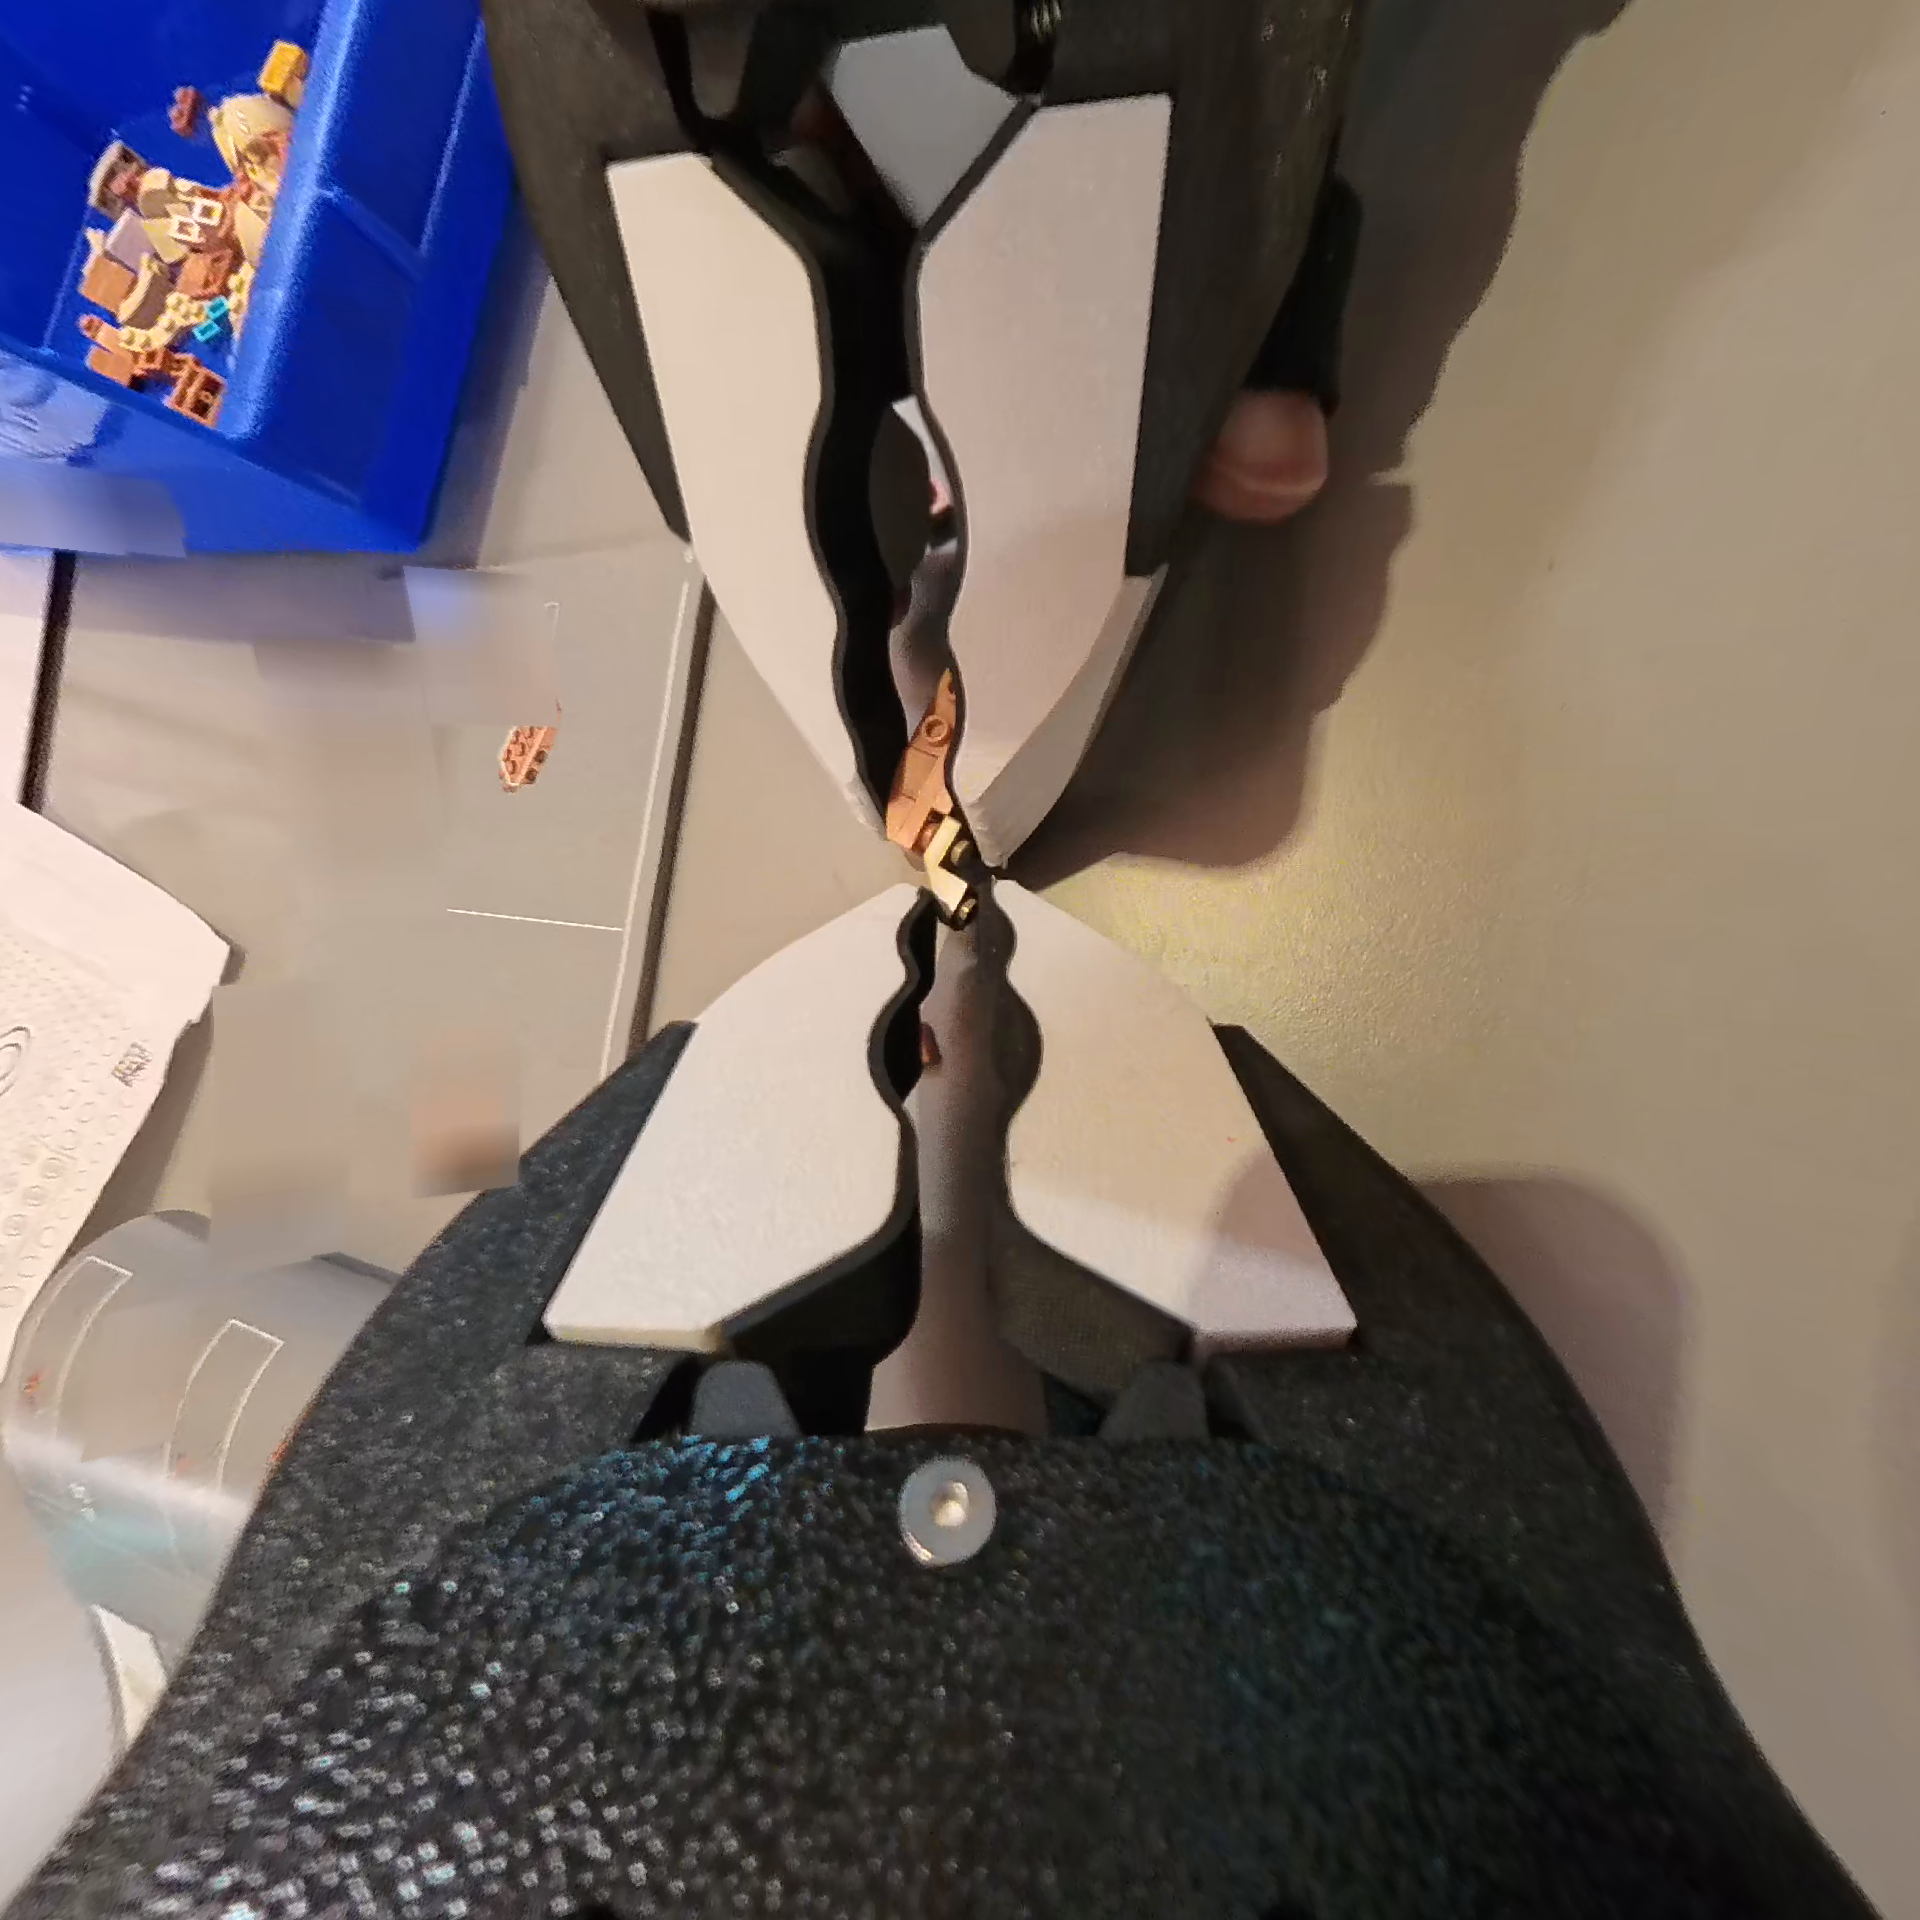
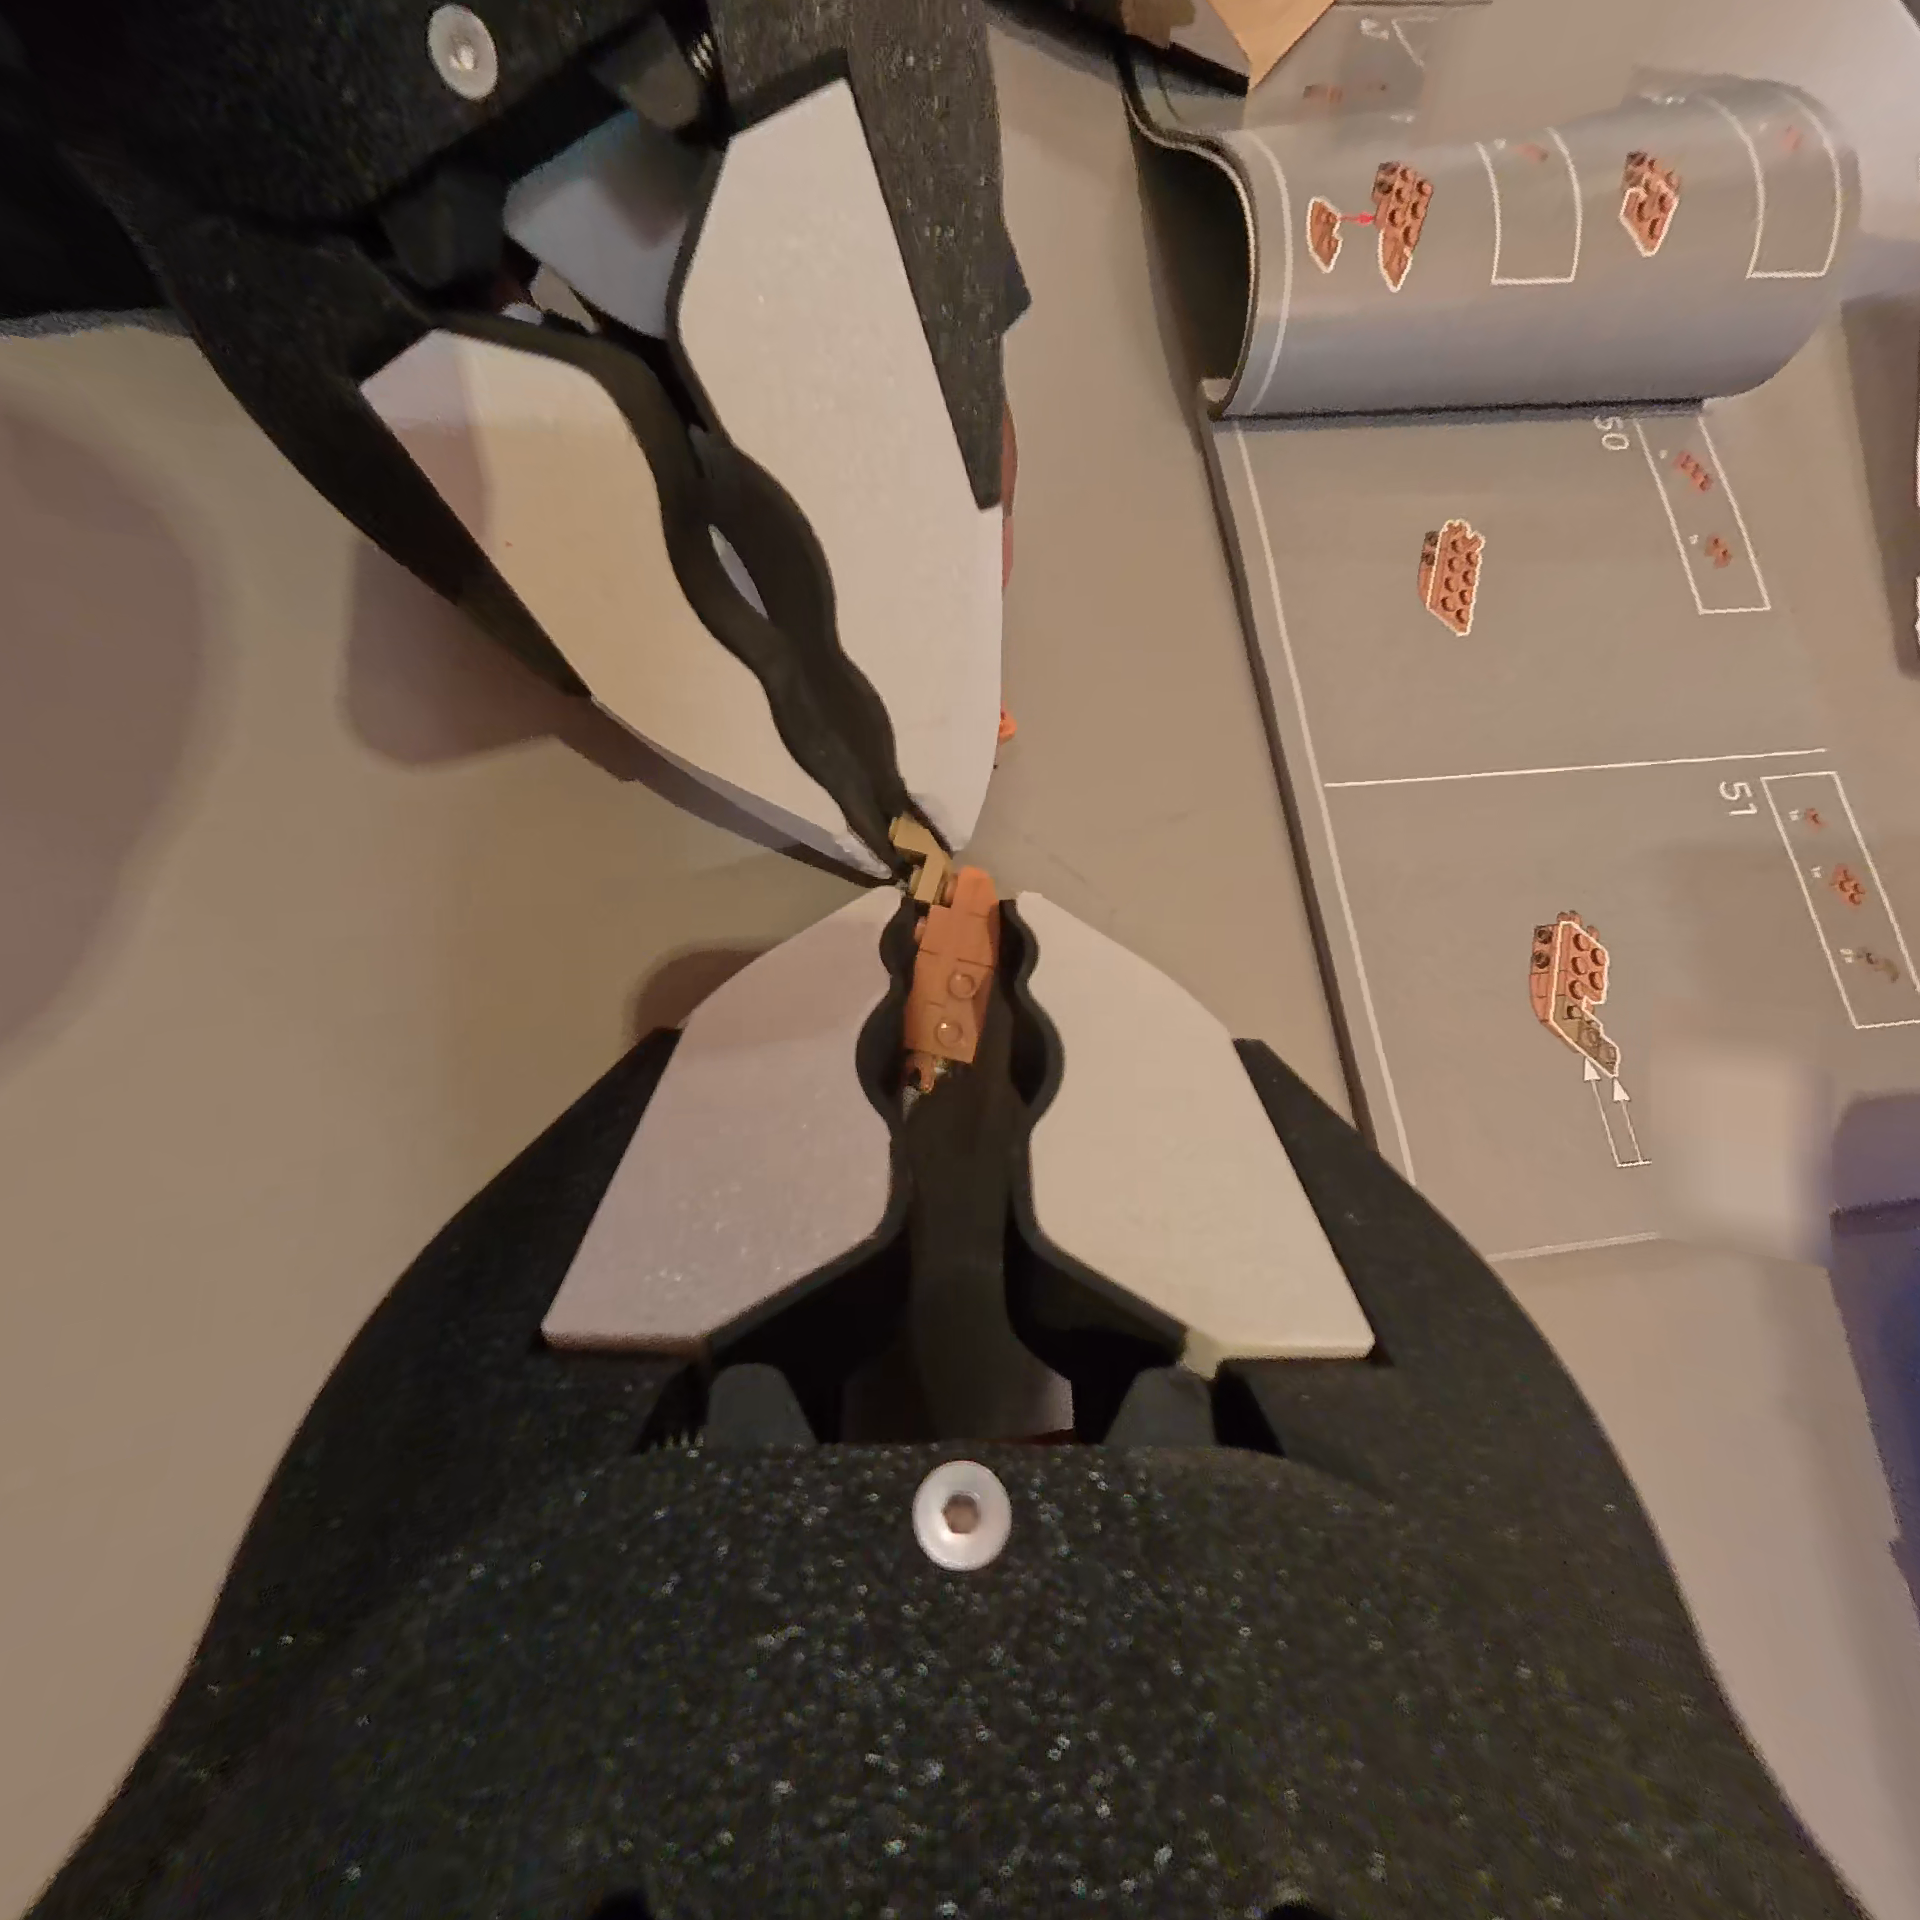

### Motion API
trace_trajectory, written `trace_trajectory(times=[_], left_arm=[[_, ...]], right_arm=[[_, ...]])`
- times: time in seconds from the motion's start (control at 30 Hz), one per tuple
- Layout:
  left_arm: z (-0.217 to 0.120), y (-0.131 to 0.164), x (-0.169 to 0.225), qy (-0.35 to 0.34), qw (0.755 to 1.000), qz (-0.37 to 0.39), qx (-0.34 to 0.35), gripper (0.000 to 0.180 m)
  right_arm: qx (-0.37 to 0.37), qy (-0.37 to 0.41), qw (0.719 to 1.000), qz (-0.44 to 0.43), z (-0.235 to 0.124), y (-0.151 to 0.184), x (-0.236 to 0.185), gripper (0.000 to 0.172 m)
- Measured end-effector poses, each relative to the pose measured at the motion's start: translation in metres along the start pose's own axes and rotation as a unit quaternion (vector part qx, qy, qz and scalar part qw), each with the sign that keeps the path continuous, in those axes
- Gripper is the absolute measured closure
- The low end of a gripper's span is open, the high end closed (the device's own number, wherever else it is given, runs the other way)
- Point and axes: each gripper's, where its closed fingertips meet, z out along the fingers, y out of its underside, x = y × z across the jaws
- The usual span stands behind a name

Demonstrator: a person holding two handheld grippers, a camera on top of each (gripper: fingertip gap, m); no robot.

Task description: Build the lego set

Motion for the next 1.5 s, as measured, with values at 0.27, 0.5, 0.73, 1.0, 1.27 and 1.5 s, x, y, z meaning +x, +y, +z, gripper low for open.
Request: trace_trajectory(times=[0.27,0.5,0.73,1.0,1.27,1.5], left_arm=[[-0.003,-0.002,0.002,-0.006,1.000,0.020,-0.012,0.173],[-0.005,-0.003,0.005,0.002,1.000,0.013,-0.020,0.173],[-0.005,-0.002,0.008,0.013,1.000,-0.004,-0.025,0.173],[-0.005,-0.003,0.005,-0.018,0.999,0.018,-0.041,0.173],[-0.007,-0.006,-0.002,-0.046,0.998,0.005,-0.039,0.173],[-0.007,-0.006,-0.003,-0.049,0.998,-0.007,-0.045,0.174]], right_arm=[[0.010,0.013,0.999,-0.033,-0.002,-0.002,-0.003,0.157],[0.016,0.021,0.998,-0.057,-0.003,-0.003,-0.006,0.157],[0.010,0.017,0.998,-0.060,-0.002,-0.002,-0.008,0.157],[0.017,0.028,0.998,-0.058,-0.004,-0.003,-0.006,0.157],[0.023,0.095,0.989,-0.115,-0.008,-0.008,0.001,0.157],[0.034,0.085,0.992,-0.087,-0.008,-0.009,0.000,0.157]])
